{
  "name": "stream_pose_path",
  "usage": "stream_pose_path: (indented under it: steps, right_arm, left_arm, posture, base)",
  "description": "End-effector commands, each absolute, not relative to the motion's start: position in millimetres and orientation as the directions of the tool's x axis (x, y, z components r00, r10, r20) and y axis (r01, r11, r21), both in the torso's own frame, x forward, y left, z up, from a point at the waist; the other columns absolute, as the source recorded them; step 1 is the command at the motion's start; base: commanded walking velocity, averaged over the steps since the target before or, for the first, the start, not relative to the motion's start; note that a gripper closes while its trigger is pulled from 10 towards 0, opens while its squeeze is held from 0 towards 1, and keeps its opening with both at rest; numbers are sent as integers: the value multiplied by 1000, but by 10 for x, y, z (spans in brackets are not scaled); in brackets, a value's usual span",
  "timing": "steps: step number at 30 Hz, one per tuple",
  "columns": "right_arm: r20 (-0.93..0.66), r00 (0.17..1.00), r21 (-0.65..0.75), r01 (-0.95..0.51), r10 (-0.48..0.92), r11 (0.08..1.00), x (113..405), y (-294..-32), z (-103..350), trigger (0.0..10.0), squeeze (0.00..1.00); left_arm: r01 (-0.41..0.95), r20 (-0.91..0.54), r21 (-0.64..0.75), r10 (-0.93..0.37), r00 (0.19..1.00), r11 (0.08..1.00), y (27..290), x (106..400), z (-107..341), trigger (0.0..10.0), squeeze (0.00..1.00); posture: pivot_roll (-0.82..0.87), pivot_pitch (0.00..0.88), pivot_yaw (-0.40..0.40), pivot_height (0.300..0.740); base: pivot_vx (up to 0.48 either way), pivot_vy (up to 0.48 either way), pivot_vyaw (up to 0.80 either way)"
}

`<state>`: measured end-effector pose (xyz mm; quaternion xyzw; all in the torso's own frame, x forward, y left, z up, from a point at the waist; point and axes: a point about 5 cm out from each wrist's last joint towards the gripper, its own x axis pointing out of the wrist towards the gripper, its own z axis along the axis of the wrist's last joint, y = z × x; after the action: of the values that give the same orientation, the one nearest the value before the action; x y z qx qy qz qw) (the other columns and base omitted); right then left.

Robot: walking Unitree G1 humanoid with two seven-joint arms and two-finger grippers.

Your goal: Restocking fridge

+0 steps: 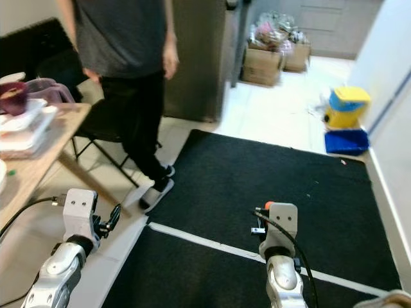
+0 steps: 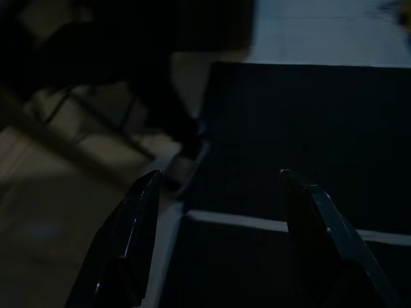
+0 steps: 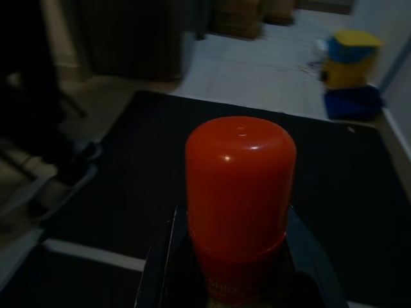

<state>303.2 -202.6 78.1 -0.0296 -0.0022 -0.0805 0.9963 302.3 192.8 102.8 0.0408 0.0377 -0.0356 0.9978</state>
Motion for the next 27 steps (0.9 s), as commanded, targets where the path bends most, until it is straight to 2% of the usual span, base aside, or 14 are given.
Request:
stream_pose_path:
  steps: [1, 14, 18, 20, 27]
  right_arm:
    - [1, 984, -50, 178, -178, 983, 3003, -2064, 750, 10000, 0]
    - [1, 985, -48, 174, -174, 984, 3010, -2062, 753, 10000, 0]
    - [4, 986, -47, 168, -168, 985, 3022, -2050, 762, 10000, 0]
    - [9, 987, -48, 161, -161, 986, 3024, -2037, 770, 10000, 0]
    - [39, 995, -73, 93, -90, 993, 3026, -1917, 806, 10000, 0]
  left_arm:
    - [81, -87, 75, -74, 993, 994, 1905, 3011, 1005, 10000, 0]
    - [76, -85, 40, -73, 994, 996, 1895, 3018, 1023, 10000, 0]
    - [132, -46, 53, -130, 990, 990, 1819, 3022, 1098, 10000, 0]
    - [168, -46, 33, -167, 985, 985, 1799, 3021, 1113, 10000, 0]
    - [137, -44, 65, -134, 990, 989, 1885, 3014, 1116, 10000, 0]
  posture:
    - [-42, 147, 42, 740]
    - [-40, 146, 39, 740]
    - [-37, 145, 38, 740]
    - [-37, 145, 38, 740]
    - [-39, 145, 35, 740]
  base:
    - [0, 0, -681]
    - [0, 0, -677]
    - [0, 0, -589]
    - [0, 0, 0]
    - [0, 0, 0]
